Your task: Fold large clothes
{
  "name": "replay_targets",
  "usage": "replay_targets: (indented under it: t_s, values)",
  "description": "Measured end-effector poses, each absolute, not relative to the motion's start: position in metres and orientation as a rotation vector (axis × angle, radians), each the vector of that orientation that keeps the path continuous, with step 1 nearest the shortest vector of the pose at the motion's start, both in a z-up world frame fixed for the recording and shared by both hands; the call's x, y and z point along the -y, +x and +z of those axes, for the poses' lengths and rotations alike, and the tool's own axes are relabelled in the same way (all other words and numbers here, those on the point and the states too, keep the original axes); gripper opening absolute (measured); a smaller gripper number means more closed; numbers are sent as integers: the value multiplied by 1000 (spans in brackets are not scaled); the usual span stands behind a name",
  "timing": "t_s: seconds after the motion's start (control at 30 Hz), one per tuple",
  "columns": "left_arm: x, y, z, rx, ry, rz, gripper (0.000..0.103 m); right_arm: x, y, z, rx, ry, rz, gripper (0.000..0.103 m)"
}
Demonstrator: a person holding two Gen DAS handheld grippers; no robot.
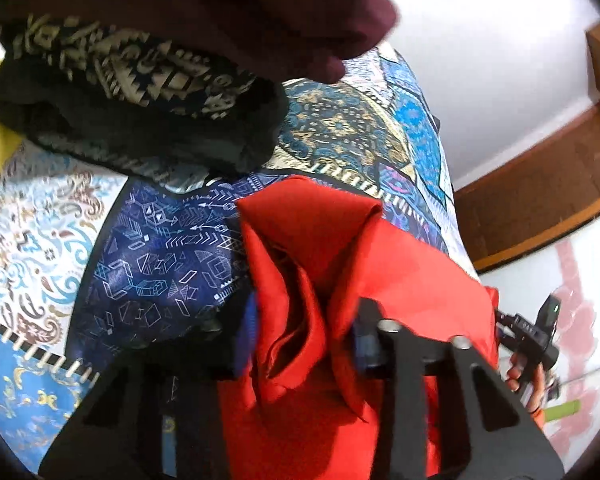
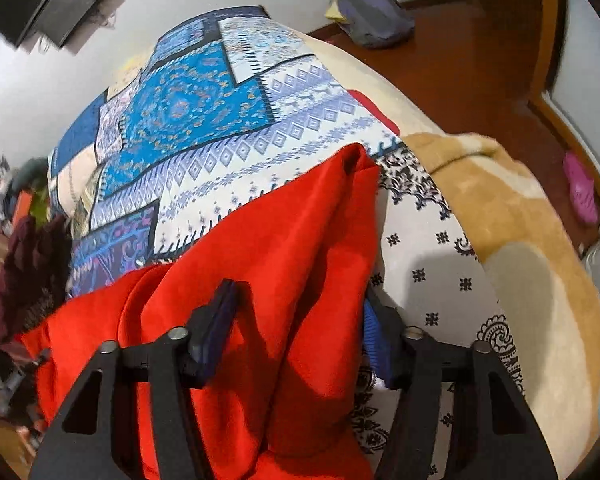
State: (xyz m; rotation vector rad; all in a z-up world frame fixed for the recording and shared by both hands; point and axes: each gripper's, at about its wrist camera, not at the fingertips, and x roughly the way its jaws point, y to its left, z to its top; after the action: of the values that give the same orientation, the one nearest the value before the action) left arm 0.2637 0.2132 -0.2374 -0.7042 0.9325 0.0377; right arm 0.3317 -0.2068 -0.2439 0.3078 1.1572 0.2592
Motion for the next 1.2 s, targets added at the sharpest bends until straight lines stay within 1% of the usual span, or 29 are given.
replay_targets:
  t_s: [0.03, 0.07, 0.1, 0.2, 0.37, 0.5, 0.6, 0.73, 0.8, 0.93, 1.07, 1.13, 1.2]
  values:
    - [-212, 263, -234, -927, -691, 40, 24, 204, 332, -242, -1154, 277, 262, 25]
    - [-212, 262, -231, -923, -683, 39, 19, 203, 331, -239, -1144, 254, 275, 14]
    - [-209, 263, -224, -918, -662, 39, 17, 202, 331, -236, -1131, 248, 287, 11]
    - [-203, 273, -205, -917, -575, 47, 16, 201, 328, -211, -1046, 203, 312, 10]
    - [-196, 298, -166, -863, -496, 21, 15, 199, 335, -173, -951, 176, 327, 9]
    - [-183, 336, -132, -807, -407, 12, 15, 196, 351, -149, -884, 157, 312, 9]
    - [-175, 365, -120, -787, -340, 31, 15, 188, 367, -143, -851, 117, 268, 9]
    - [-169, 398, -128, -833, -263, 57, 17, 180, 382, -151, -856, 64, 220, 10]
    - [-165, 415, -143, -867, -212, 100, 18, 179, 387, -159, -872, 25, 166, 10]
    - [-168, 412, -153, -885, -133, 183, 18, 188, 384, -164, -907, -15, 95, 12]
    - [-172, 397, -154, -910, -135, 160, 23, 198, 369, -158, -949, -4, 142, 14]
    - [-169, 385, -150, -910, -117, 160, 29, 201, 358, -152, -957, -11, 166, 14]
    - [-166, 372, -143, -904, -108, 159, 40, 203, 344, -145, -960, -18, 185, 16]
